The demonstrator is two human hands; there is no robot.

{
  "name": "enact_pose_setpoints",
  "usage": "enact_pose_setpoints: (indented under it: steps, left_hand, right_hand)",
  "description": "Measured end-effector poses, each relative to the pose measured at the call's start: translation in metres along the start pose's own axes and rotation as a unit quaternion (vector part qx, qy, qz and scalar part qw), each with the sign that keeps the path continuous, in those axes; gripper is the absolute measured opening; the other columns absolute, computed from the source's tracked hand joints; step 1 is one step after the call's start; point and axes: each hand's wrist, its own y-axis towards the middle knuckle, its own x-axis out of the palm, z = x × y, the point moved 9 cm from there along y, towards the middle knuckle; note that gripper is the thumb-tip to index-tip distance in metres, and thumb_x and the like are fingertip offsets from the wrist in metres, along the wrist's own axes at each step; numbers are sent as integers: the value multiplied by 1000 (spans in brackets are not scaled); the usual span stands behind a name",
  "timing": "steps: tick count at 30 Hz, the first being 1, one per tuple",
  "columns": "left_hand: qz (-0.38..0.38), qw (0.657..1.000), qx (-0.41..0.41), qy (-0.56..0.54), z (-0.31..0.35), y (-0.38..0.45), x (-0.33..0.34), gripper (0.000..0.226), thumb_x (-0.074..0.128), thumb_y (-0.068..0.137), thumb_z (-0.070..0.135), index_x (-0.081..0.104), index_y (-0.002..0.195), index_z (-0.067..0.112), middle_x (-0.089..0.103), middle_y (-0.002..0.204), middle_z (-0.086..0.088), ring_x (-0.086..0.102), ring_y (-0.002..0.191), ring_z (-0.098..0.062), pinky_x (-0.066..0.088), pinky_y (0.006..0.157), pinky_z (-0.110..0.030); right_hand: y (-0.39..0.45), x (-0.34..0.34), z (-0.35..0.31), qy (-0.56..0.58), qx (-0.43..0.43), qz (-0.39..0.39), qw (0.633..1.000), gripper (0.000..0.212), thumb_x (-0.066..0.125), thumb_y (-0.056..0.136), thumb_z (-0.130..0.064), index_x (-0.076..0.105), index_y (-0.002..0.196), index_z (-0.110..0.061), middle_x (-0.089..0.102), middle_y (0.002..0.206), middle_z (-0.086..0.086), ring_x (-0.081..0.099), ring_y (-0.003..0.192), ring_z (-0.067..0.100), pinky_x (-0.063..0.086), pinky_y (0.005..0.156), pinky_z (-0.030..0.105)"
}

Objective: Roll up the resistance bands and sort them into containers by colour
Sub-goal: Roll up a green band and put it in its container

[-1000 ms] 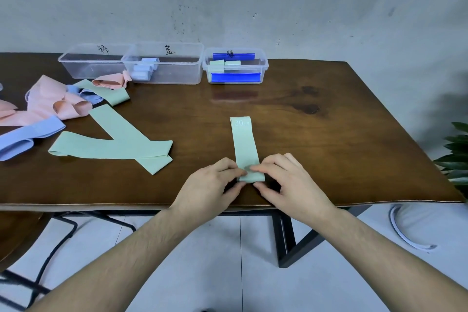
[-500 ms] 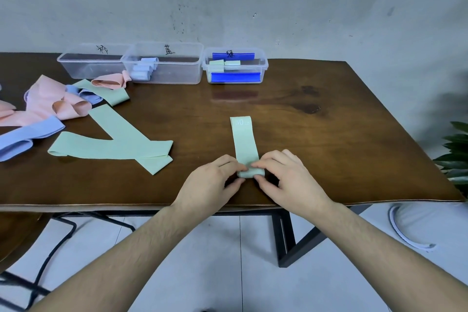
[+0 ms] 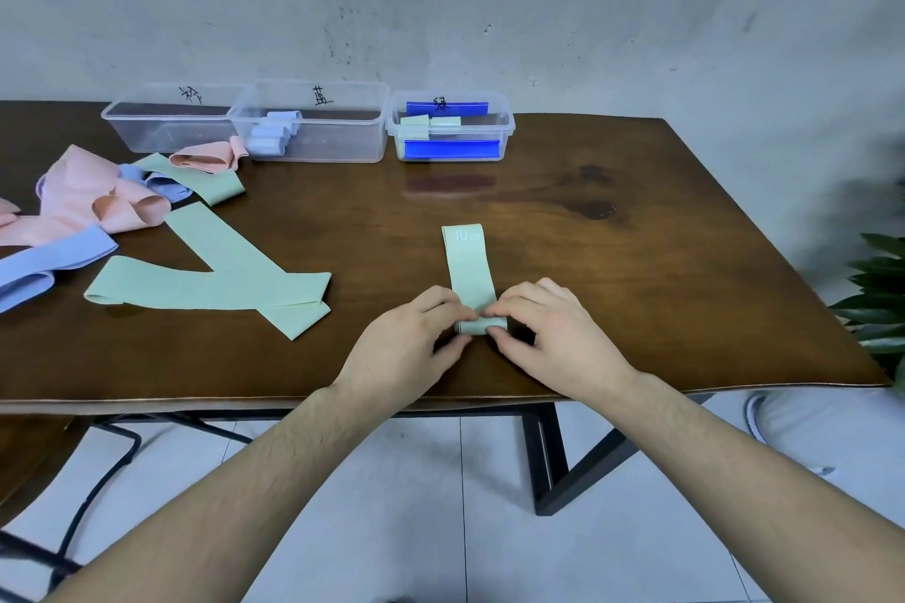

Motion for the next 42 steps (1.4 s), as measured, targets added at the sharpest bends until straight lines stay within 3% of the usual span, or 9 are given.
enact_pose_setpoints:
  steps: [4, 9, 14, 18, 23, 26, 31, 36, 42]
  left_hand:
    - [9, 1000, -1, -2, -2, 0, 1, 21, 66, 93, 26, 70, 114, 23, 61, 111, 14, 54, 72, -7, 46, 64, -19]
    - [11, 1000, -10, 6, -6, 3, 0, 24, 63, 95, 30, 69, 118, 25, 61, 112, 16, 47, 70, -3, 51, 64, -23]
    - [5, 1000, -11, 3, -4, 5, 0, 28, 64, 94, 32, 66, 121, 26, 56, 114, 16, 46, 67, -6, 47, 62, -19]
    - [4, 1000, -25, 2, -7, 8, 1, 27, 64, 94, 31, 66, 120, 25, 60, 114, 14, 50, 73, -6, 35, 65, -9]
    - [7, 999, -50, -8, -15, 9, 3, 27, 62, 96, 34, 66, 121, 26, 61, 115, 15, 48, 77, -2, 39, 70, -11]
    - [3, 999, -53, -3, -15, 10, 4, 29, 59, 97, 35, 66, 123, 25, 59, 116, 16, 56, 81, -6, 46, 70, -16]
    - [8, 998, -66, 5, -18, 12, 5, 30, 57, 98, 36, 67, 124, 25, 54, 113, 19, 53, 66, -10, 52, 65, -28]
    - [3, 997, -73, 24, -19, 14, 5, 32, 55, 99, 38, 66, 126, 25, 55, 113, 18, 50, 62, -10, 47, 60, -24]
    - [-4, 997, -77, 4, -18, 16, 4, 31, 61, 95, 39, 63, 125, 29, 57, 113, 17, 62, 87, -11, 53, 72, -28]
  right_hand:
    - [1, 0, 1, -3, 1, 1, 1000, 27, 60, 96, -37, 69, 121, -32, 60, 114, -19, 47, 104, 7, 44, 93, 38]
    - [1, 0, -1, 9, -7, 3, 1000, 27, 68, 92, -33, 68, 119, -34, 59, 115, -19, 47, 103, 8, 44, 90, 37]
    - [10, 2, 2, 3, -1, -9, 1000, 23, 68, 93, -34, 69, 116, -33, 62, 113, -20, 48, 101, 8, 45, 90, 38]
    - [15, 3, 6, 16, 3, -15, 1000, 23, 68, 92, -35, 69, 115, -34, 62, 110, -21, 48, 99, 8, 44, 92, 40]
    - [16, 1, 9, 11, -4, -8, 1000, 33, 71, 89, -35, 66, 121, -35, 56, 118, -20, 44, 106, 7, 41, 97, 39]
    - [15, 5, 11, 23, -4, -22, 999, 32, 70, 91, -32, 64, 122, -38, 57, 117, -23, 45, 105, 5, 41, 98, 37]
    - [18, 4, 13, 3, 2, -9, 1000, 30, 68, 93, -34, 67, 123, -35, 60, 119, -21, 44, 108, 7, 42, 97, 40]
    - [19, 2, 13, 5, 0, 3, 1000, 32, 67, 93, -33, 66, 125, -32, 57, 119, -17, 45, 106, 9, 43, 96, 39]
    - [26, 6, 18, 31, 19, -22, 999, 28, 64, 97, -34, 66, 125, -32, 60, 117, -17, 47, 103, 5, 43, 99, 39]
